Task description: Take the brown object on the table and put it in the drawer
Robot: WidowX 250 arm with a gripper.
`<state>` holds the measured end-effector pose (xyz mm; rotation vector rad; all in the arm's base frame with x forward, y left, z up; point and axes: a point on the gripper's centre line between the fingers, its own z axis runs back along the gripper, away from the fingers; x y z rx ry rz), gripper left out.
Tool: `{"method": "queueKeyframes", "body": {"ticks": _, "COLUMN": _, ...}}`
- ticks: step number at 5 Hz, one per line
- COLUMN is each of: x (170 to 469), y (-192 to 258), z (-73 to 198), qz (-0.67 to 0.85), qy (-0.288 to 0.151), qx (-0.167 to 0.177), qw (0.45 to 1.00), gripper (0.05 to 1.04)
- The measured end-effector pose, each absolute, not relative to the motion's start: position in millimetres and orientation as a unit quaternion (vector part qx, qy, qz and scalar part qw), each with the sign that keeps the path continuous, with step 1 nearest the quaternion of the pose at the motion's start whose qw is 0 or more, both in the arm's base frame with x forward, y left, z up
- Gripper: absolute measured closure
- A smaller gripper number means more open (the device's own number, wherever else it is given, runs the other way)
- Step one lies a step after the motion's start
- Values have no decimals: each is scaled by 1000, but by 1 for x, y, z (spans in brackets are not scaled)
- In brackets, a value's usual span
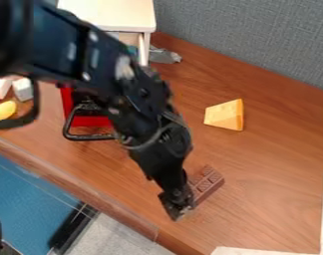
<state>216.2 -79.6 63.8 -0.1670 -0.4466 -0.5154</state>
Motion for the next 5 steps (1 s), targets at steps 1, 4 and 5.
{"method": "queueKeyframes", "body": {"ticks": 1, "x": 223, "y": -84, "z": 57, "qz": -225, "qy": -221, "qx": -79, "qw": 946, "gripper": 84}}
{"method": "queueKeyframes", "body": {"ticks": 4, "x": 256, "y": -93, "z": 45, "qz": -192, "qy": -214, "qx": -85, "qw": 954, "gripper": 84}}
{"method": "queueKeyframes", "body": {"ticks": 5, "x": 265, "y": -94, "z": 39, "qz": -180, "qy": -208, "qx": -85, "qw": 958, "gripper": 84}}
